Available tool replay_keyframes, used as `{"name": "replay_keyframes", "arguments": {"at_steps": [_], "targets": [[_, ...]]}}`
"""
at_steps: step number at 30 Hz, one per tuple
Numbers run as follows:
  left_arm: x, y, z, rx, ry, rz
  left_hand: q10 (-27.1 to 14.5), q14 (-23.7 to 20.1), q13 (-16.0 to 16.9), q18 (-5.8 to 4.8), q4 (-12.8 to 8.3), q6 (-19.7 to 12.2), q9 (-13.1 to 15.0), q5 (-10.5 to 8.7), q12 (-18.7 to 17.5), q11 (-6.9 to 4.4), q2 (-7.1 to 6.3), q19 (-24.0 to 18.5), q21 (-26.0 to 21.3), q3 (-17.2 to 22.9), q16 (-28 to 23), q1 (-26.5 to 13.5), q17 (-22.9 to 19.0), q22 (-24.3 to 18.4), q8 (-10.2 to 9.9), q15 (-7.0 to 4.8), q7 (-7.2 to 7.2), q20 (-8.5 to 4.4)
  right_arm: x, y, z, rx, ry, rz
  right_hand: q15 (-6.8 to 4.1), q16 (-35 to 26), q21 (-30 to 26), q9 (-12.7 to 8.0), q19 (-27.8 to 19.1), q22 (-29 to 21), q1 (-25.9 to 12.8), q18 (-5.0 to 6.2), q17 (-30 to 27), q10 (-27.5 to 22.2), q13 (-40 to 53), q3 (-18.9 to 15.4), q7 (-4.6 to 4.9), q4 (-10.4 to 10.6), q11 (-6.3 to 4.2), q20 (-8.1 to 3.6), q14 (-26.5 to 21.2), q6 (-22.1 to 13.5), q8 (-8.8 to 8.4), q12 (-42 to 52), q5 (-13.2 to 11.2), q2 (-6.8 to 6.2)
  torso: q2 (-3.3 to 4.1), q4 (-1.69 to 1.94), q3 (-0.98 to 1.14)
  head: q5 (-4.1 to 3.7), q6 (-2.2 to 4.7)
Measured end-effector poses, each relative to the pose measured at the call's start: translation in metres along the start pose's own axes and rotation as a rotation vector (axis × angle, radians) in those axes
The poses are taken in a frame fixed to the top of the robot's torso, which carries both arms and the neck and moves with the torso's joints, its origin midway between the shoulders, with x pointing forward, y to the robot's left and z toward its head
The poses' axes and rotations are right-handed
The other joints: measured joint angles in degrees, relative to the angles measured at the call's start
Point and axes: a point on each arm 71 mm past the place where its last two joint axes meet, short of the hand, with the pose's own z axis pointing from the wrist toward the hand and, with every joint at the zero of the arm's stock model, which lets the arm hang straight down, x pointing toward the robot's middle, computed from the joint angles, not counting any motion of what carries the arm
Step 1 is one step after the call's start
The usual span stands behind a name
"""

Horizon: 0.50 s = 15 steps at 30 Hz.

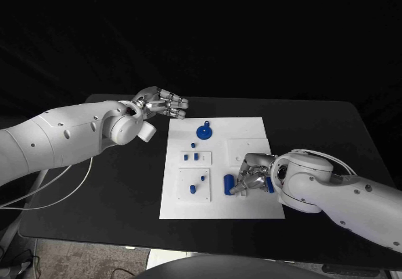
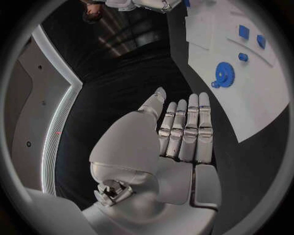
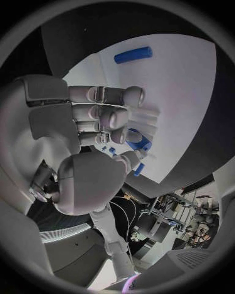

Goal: Assemble the parts on the task board

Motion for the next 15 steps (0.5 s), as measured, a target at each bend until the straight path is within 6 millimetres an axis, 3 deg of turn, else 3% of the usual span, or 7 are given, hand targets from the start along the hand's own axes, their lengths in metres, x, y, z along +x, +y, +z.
{"name": "replay_keyframes", "arguments": {"at_steps": [11,15], "targets": [[-0.0002,0.0004,-0.0003,-0.003,0.003,-0.001,0.0,0.0,0.0,0.0,0.17,0.0,0.0,0.0,0.0,0.0,0.0,0.0,0.0,-0.17,0.0,0.0,0.0,-0.12,0.0,0.0,0.0,0.0,-0.0002,-0.0016,0.0032,0.006,-0.002,-0.003,-0.22,-0.22,0.0,0.14,0.0,-0.09,-0.74,0.0,-0.14,0.0,-0.01,0.43,0.01,0.77,0.0,0.0,-0.22,0.0,0.0,0.0,-0.23,-0.49,0.0,-0.02,0.03,0.01,-0.13],[-0.0002,0.0005,-0.0003,-0.004,0.004,-0.001,0.0,0.0,0.0,0.0,0.16,0.0,0.0,0.0,0.0,0.0,0.0,0.0,0.0,-0.16,0.0,0.0,0.0,-0.12,0.0,0.0,0.0,0.0,0.0006,-0.0003,0.0041,0.0,0.007,-0.005,-0.22,-0.22,0.0,0.18,0.0,-0.14,-1.01,0.01,-0.22,0.0,-0.01,0.43,0.01,0.77,0.0,0.0,-0.21,0.0,0.0,-0.27,-0.23,-0.32,0.0,-0.02,0.03,-0.05,0.22]]}}
